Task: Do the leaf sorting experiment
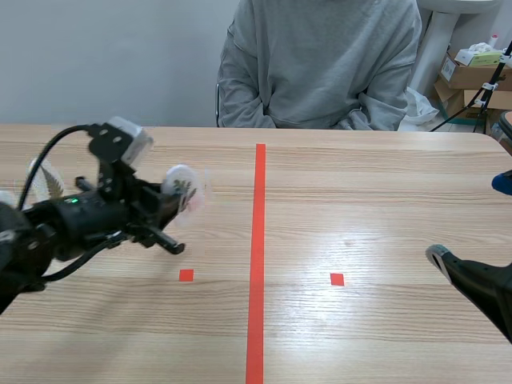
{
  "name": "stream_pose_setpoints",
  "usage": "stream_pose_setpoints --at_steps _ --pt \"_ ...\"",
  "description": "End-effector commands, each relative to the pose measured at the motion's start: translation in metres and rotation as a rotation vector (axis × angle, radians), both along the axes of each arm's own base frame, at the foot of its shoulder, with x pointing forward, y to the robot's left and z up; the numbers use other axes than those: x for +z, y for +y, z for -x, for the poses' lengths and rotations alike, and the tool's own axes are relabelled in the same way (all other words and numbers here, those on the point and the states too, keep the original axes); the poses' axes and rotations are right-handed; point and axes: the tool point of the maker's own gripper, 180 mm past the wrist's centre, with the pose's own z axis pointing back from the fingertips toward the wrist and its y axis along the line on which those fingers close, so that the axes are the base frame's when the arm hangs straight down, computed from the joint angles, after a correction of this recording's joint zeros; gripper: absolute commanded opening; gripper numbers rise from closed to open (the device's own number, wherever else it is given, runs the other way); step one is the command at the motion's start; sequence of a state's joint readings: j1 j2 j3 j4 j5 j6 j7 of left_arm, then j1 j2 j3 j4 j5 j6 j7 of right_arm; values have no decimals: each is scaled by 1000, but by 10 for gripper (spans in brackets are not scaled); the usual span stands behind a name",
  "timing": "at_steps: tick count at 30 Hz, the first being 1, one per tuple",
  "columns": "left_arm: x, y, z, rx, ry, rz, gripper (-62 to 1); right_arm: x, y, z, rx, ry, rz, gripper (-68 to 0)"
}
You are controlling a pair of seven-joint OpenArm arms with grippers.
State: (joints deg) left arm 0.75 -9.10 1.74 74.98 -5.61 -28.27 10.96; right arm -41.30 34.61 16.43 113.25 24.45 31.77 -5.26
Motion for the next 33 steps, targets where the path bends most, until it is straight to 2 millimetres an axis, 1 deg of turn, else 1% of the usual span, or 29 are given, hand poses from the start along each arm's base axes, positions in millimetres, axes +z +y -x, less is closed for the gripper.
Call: stream_pose_setpoints --at_steps 1,4,8,11,13,16,21,25,30,33 --pt "8 4 4 28 -16 46 -569 7 0 -4 -2 -26 -5 4" --pt "8 29 16 115 2 99 -569 7 0 -4 -2 -26 -5 4" --pt "-4 65 29 248 39 124 -569 7 0 -4 -2 -26 -5 4" --pt "-6 91 29 342 38 113 -569 7 0 -4 -2 -27 -5 4" --pt "-7 106 26 405 34 100 -569 7 0 -4 -2 -27 -5 4" --pt "-15 126 21 477 44 83 -569 7 0 -4 -2 -27 -6 4" --pt "-31 148 12 545 72 81 -569 7 0 -4 -3 -27 -5 4" --pt "-40 167 6 596 82 48 -569 7 0 -4 -3 -27 -5 4" --pt "-50 182 7 647 91 30 -569 7 0 -4 -3 -27 -5 4" --pt "-57 185 10 650 105 4 -569 7 0 -4 -3 -27 -5 4"
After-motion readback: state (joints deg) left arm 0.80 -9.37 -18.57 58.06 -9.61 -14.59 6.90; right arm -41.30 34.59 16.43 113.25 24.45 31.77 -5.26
